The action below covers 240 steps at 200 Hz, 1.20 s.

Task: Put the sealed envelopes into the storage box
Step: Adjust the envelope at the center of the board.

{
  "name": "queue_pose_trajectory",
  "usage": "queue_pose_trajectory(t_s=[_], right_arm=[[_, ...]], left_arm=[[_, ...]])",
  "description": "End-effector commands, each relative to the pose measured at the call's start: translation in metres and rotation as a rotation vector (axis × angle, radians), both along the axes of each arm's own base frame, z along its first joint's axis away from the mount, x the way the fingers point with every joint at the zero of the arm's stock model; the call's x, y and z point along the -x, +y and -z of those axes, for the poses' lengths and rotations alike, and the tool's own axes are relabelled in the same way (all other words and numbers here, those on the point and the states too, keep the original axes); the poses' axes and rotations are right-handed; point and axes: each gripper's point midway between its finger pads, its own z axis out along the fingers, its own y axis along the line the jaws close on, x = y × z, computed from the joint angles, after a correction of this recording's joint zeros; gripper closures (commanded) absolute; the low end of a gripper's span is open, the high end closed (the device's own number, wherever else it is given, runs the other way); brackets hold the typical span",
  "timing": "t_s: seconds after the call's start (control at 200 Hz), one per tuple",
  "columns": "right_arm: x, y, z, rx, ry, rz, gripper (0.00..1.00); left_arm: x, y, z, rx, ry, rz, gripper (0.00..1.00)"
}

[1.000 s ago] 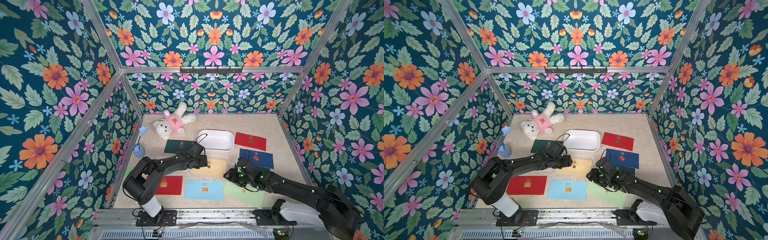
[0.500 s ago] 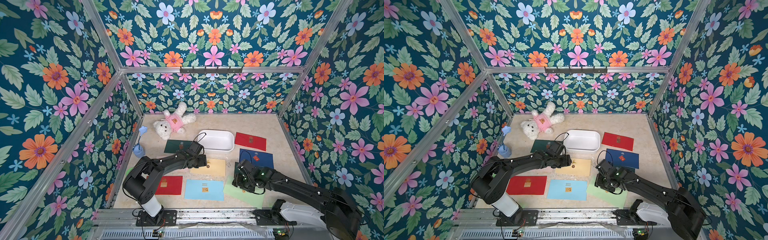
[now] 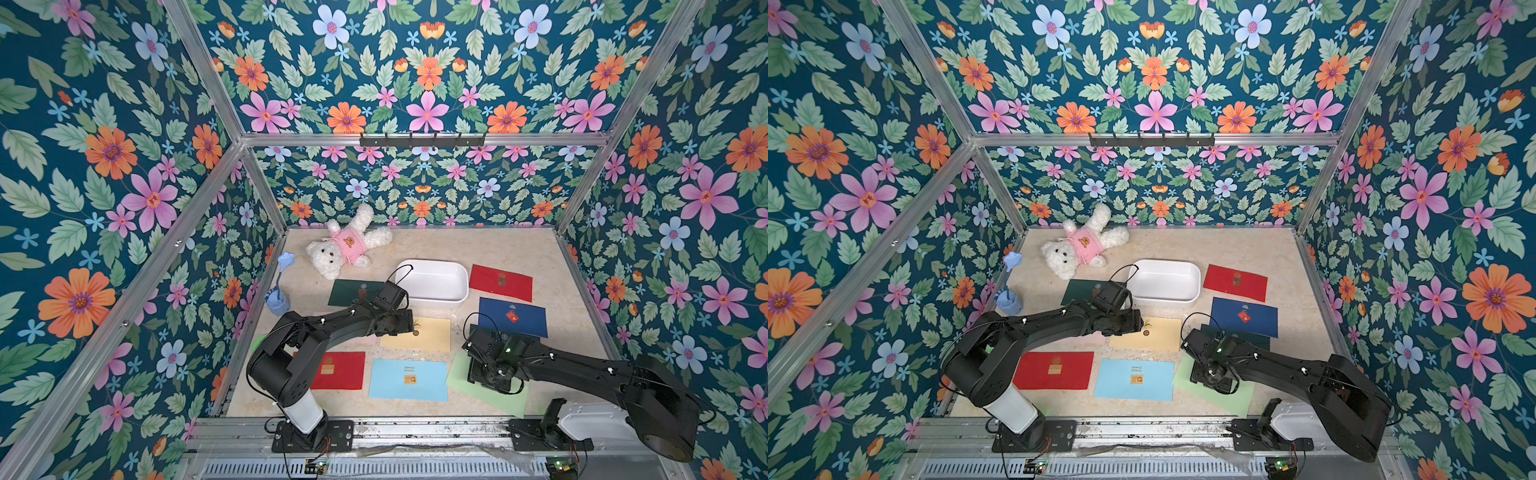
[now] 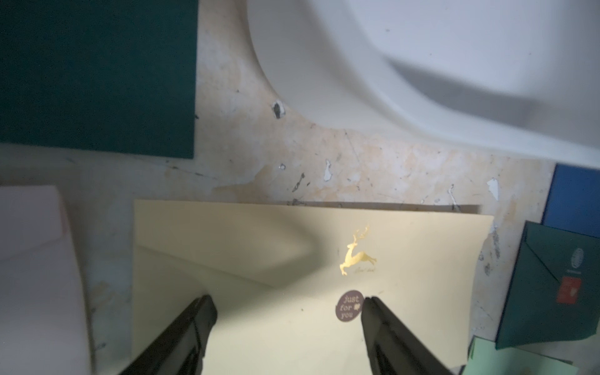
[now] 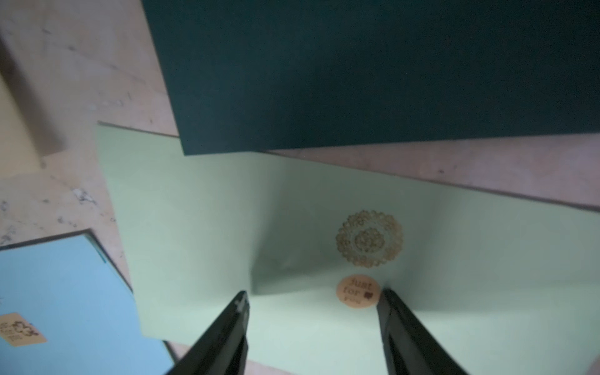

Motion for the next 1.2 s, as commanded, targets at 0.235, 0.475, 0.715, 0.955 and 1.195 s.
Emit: queue_pose_trajectory(t_s=[0.235,0.475,0.715,0.955,1.195], right_arm=[[0.023,-0.014,0.018,0.065,0.072,-0.100,0.36],[0.032,-0.022,0.023,0.154,0.112,-0.200,0.37],[0.036,-0.024,0.025,0.191,0.133,-0.262,0.37],[0.038,-0.025,0.015,0.180,0.121,-0.371,0.37],[0.045,-0.031,0.012,0.186,0.149,-0.417,0.37]], left_arm=[[0.010,0.012,0.012,-0.056,0.058,-0.001,0.21],[0.008,0.011,0.010,-0.054,0.054,-0.003,0.20],[0.007,0.012,0.010,-0.055,0.053,-0.001,0.21],[0.006,0.011,0.011,-0.054,0.054,0.003,0.20],[0.005,0.012,0.013,-0.053,0.059,0.002,0.20]])
